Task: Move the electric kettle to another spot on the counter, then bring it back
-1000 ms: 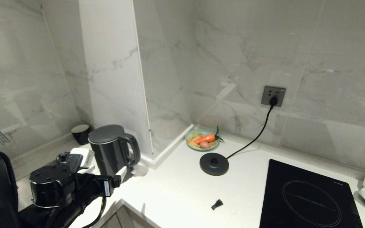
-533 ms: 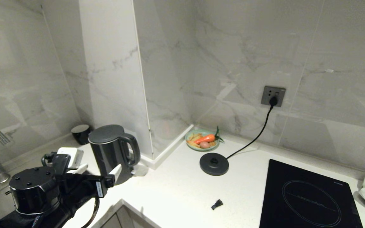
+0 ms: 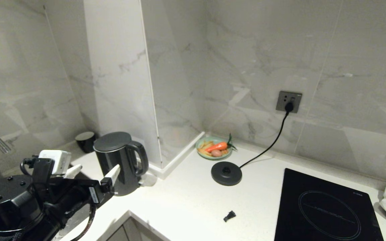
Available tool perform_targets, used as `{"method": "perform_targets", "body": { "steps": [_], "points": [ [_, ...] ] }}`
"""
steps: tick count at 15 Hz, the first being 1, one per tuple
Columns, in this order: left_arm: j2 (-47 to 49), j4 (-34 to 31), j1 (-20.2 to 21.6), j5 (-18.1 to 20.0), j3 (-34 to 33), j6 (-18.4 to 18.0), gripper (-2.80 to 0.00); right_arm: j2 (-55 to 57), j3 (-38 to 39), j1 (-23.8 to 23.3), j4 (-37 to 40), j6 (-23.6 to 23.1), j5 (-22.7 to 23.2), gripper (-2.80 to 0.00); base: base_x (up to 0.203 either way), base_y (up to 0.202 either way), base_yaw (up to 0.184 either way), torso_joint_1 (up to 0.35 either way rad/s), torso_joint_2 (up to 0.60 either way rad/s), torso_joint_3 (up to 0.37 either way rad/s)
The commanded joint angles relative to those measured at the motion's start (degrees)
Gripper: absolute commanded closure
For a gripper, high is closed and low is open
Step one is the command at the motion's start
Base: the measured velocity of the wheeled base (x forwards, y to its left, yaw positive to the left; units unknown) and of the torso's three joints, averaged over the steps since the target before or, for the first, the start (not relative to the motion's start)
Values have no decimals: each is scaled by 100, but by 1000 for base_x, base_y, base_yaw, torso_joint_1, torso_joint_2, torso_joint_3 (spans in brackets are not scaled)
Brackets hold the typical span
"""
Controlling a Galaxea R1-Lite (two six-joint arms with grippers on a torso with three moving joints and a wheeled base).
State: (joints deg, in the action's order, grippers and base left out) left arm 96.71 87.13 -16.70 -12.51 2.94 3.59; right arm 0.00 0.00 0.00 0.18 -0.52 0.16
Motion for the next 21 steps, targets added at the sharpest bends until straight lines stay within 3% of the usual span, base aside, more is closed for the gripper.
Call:
{"method": "perform_targets", "body": {
  "steps": [1,4,7,9,11,13,15,17,21],
  "points": [
    [-494,54,39,-6,-19,-65,-280,6,0,0,-1,0,2,0,0,0,0,0,0,0],
    [-988,-156,43,-5,41,-223,-280,0,0,0,-1,0,2,0,0,0,0,0,0,0],
    [-2364,-1566,39,-4,377,-303,-280,0,0,0,-1,6,2,0,0,0,0,0,0,0],
    [-3730,-3521,35,9,891,-326,-280,0,0,0,-1,0,2,0,0,0,0,0,0,0],
    [-4922,-6171,28,30,1619,-332,-280,0,0,0,4,4,2,0,0,0,0,0,0,0],
    [-5804,-8037,28,32,2328,-327,-280,0,0,0,-1,0,2,0,0,0,0,0,0,0],
    [-6389,-8758,85,-65,2524,-350,-280,0,0,0,0,0,2,0,0,0,0,0,0,0],
    [-6727,-9296,222,-393,2493,-361,-280,0,0,0,-1,8,2,0,0,0,0,0,0,0],
    [-7572,-9889,332,-515,2353,-531,-280,0,0,0,5,0,2,0,0,0,0,0,0,0]
  ]
}}
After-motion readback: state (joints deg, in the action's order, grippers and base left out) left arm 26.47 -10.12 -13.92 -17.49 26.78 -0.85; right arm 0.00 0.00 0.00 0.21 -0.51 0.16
